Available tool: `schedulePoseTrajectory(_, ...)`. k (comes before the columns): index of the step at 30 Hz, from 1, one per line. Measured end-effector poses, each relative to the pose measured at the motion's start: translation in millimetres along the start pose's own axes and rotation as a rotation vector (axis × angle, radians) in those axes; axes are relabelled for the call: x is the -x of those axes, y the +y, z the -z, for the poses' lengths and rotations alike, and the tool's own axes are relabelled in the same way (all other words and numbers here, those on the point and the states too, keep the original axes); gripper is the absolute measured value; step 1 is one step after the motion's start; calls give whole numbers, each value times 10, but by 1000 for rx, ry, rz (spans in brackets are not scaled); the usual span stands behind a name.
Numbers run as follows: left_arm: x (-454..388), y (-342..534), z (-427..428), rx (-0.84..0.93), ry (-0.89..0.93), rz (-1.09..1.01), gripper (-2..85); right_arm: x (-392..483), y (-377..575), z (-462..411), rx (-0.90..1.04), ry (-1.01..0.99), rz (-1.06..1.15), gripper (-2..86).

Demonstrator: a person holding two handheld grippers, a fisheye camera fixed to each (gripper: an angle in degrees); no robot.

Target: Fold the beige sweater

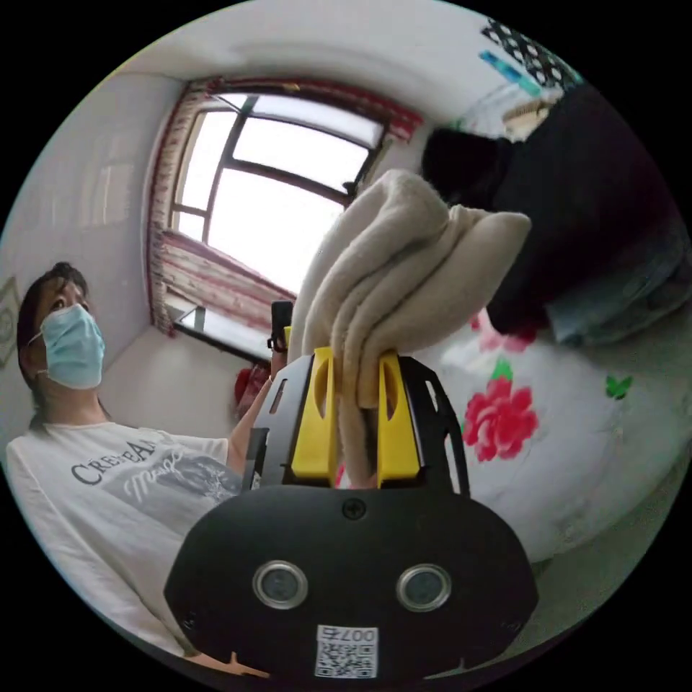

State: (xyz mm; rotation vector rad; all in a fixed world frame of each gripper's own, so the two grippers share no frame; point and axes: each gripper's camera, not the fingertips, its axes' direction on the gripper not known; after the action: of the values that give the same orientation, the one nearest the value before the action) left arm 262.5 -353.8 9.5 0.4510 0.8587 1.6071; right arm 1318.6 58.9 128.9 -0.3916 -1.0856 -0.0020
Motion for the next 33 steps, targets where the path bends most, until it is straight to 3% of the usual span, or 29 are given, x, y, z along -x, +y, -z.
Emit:
schedulePoseTrajectory(4, -577, -1712, -246, -17, -154, -176, 179, 413, -52, 651, -386, 81, 72, 74)
schedulePoseTrajectory(7, -855, -2304, -657, -90, -362, -227, 159, 366, -120, 870, -623, 153, 33, 74)
schedulePoseTrajectory(9, -750, -2372, -1150, -22, -395, -198, 138, 106, -194, 842, -666, 255, -77, 74)
schedulePoseTrajectory(11, -491, -2202, -1642, 104, -316, -133, 114, -370, -344, 645, -557, 434, -240, 76)
schedulePoseTrajectory(13, -200, -1634, -1910, 171, -290, -82, 89, -619, -292, 566, -595, 351, -280, 76)
schedulePoseTrajectory(14, -138, -1469, -1908, 179, -301, -67, 86, -647, -273, 533, -617, 293, -273, 77)
schedulePoseTrajectory(18, 223, -124, -1353, 104, -386, 184, 73, -401, -320, 382, -549, 391, -205, 76)
schedulePoseTrajectory(20, 271, 542, -988, 17, -420, 349, 74, -232, -249, 355, -486, 402, -186, 72)
schedulePoseTrajectory(24, -106, 2074, -268, -232, -666, 760, 93, 39, -6, 93, -303, 525, -177, 69)
schedulePoseTrajectory(27, -571, 2965, -22, -437, -801, 1040, 107, 236, 99, -743, 86, 589, -48, 67)
schedulePoseTrajectory(29, -830, 3414, 42, -566, -840, 1173, 109, 528, 225, -1659, 402, 588, 158, 65)
schedulePoseTrajectory(33, -1295, 4223, 179, -771, -900, 1357, 106, 1127, 600, -2916, 746, 529, 509, 61)
